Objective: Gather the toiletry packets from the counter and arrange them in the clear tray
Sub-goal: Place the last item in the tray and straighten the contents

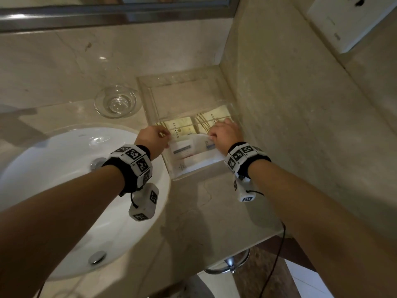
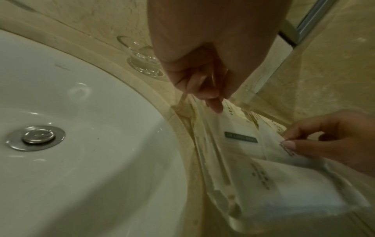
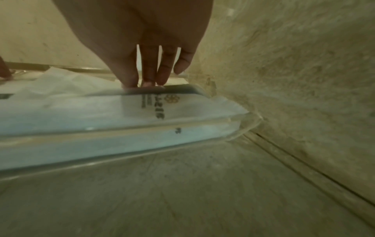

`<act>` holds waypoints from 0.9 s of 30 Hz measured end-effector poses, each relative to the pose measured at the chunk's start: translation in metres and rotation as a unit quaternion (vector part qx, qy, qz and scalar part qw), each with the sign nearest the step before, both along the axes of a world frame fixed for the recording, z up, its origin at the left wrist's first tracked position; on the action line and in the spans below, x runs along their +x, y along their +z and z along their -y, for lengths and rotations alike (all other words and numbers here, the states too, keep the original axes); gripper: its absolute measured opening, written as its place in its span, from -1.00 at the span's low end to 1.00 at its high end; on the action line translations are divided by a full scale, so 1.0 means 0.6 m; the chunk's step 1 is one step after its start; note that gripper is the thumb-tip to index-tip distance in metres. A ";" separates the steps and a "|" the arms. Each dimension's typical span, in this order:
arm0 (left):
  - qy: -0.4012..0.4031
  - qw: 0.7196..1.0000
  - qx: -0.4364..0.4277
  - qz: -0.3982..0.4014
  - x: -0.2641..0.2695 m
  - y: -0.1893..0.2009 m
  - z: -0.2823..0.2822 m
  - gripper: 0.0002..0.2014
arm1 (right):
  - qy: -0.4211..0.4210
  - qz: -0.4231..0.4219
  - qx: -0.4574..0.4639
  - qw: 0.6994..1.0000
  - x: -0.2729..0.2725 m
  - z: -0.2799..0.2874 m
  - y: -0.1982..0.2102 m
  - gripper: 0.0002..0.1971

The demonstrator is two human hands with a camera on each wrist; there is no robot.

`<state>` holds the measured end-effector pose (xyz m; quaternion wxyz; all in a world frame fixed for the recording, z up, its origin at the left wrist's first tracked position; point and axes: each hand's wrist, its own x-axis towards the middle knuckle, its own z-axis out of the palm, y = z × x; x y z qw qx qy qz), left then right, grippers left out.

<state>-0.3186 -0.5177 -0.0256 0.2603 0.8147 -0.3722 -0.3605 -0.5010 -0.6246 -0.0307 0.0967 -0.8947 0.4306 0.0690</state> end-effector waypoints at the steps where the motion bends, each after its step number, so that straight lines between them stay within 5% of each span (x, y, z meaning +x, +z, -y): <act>1: 0.000 1.000 -0.002 0.005 0.002 0.002 -0.001 -0.82 | -0.004 -0.006 0.000 1.000 0.000 0.001 0.001 -0.77; 5: -0.029 0.998 -0.003 0.053 0.007 0.011 -0.007 -0.75 | 0.001 0.078 -0.049 0.996 0.014 -0.012 0.015 -0.71; 7: -0.042 0.997 0.009 0.068 0.010 0.014 -0.009 -0.73 | -0.014 0.128 0.001 0.992 0.029 -0.022 0.026 -0.70; 13: -0.075 0.994 0.038 0.075 0.019 0.013 -0.015 -0.68 | -0.131 0.020 0.202 0.970 0.078 -0.029 0.028 -0.65; 27: -0.111 0.985 0.036 0.128 0.017 0.012 -0.016 -0.68 | -0.171 0.041 0.236 0.956 0.087 -0.021 0.025 -0.65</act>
